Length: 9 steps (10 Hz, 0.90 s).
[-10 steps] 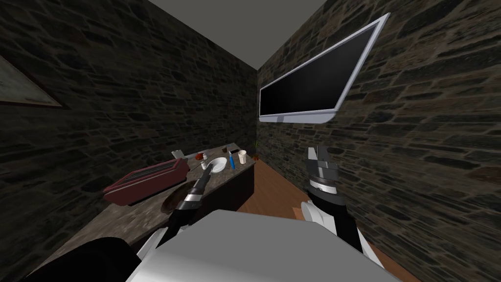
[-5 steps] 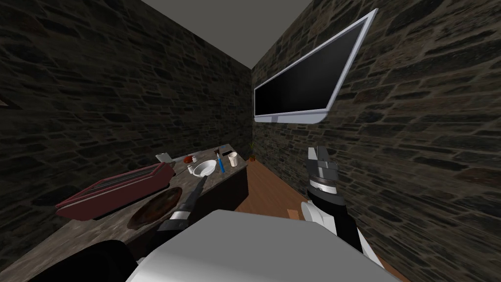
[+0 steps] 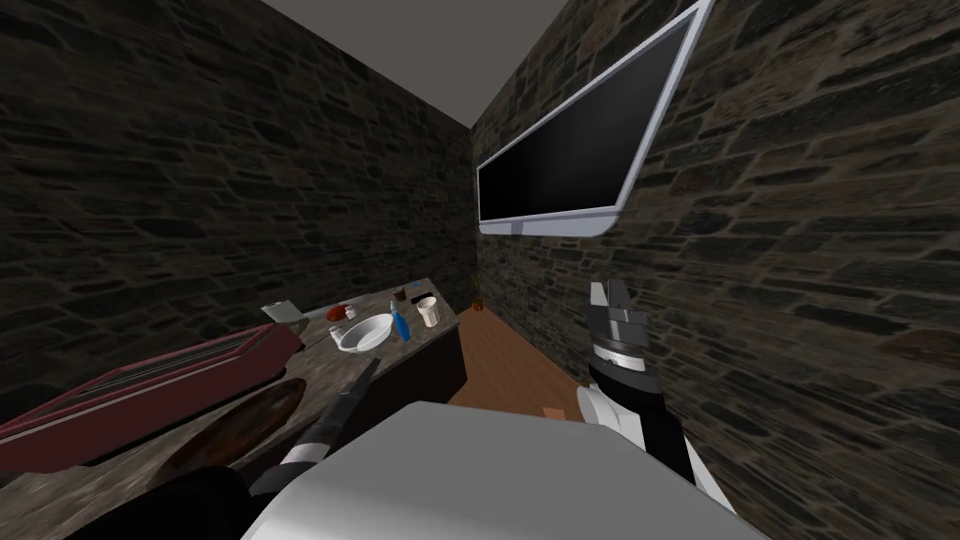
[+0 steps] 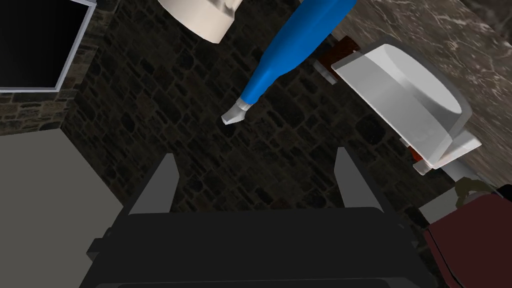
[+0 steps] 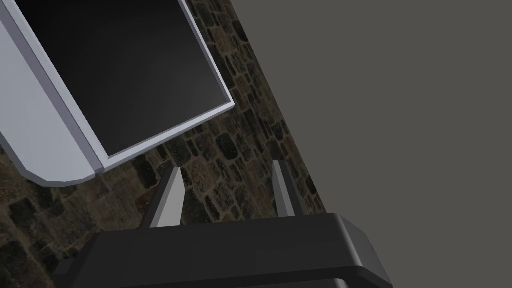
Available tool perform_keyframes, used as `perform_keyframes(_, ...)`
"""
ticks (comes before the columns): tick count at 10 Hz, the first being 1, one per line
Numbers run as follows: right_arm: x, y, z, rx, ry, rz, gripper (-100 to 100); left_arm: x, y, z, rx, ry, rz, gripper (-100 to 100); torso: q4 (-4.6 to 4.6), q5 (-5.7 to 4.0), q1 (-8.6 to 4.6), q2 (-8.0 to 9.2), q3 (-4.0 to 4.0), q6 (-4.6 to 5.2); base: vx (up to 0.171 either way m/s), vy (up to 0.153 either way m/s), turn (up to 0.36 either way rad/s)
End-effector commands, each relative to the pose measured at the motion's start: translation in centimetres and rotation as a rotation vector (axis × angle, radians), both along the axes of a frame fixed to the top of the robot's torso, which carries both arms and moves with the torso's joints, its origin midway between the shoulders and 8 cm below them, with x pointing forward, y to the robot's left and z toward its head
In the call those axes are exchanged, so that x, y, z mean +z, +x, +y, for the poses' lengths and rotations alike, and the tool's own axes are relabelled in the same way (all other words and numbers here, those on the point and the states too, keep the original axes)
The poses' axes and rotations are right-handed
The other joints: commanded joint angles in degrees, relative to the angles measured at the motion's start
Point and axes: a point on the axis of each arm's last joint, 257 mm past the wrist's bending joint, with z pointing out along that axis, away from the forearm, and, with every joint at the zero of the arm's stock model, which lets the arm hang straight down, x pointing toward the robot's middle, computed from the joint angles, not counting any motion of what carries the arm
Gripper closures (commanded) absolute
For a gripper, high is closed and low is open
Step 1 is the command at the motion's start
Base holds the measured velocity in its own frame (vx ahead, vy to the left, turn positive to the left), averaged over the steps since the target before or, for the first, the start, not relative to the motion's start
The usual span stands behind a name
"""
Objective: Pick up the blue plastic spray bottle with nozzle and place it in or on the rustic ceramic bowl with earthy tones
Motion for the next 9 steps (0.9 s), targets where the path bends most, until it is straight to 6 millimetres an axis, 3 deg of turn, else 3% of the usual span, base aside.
perform_keyframes(1,0.0,0.0,0.0,0.000,0.000,0.000,0,-1.5,-2.7,1.6,0.037,0.035,0.071,-100,0.00,0.00,0.00,0.00,0.00,0.00,0.116,-0.127,-0.043)
perform_keyframes(2,0.0,0.0,0.0,0.000,0.000,0.000,0,-2.6,-5.0,2.9,0.067,0.065,0.130,-100,-0.01,0.00,-0.04,-0.07,-0.03,-0.01,0.175,-0.164,-0.050)
perform_keyframes(3,0.0,0.0,0.0,0.000,0.000,0.000,0,-2.7,-5.1,2.9,0.068,0.065,0.133,-100,-0.05,-0.03,-0.16,-0.24,-0.13,0.00,0.159,-0.119,-0.005)
perform_keyframes(6,0.0,0.0,0.0,0.000,0.000,0.000,0,-4.6,-11.8,6.3,0.141,0.149,0.289,-100,-0.08,0.01,-0.04,-0.40,-0.22,0.00,0.203,-0.130,-0.034)
perform_keyframes(7,0.0,0.0,0.0,0.000,0.000,0.000,0,-4.7,-12.2,6.3,0.144,0.149,0.299,-100,-0.12,-0.02,-0.13,-0.53,-0.30,0.00,0.177,-0.121,-0.002)
perform_keyframes(9,0.0,0.0,0.0,0.000,0.000,0.000,0,-5.2,-16.6,8.0,0.182,0.200,0.394,-100,-0.08,0.00,0.01,-0.37,-0.21,0.01,0.211,-0.112,-0.022)
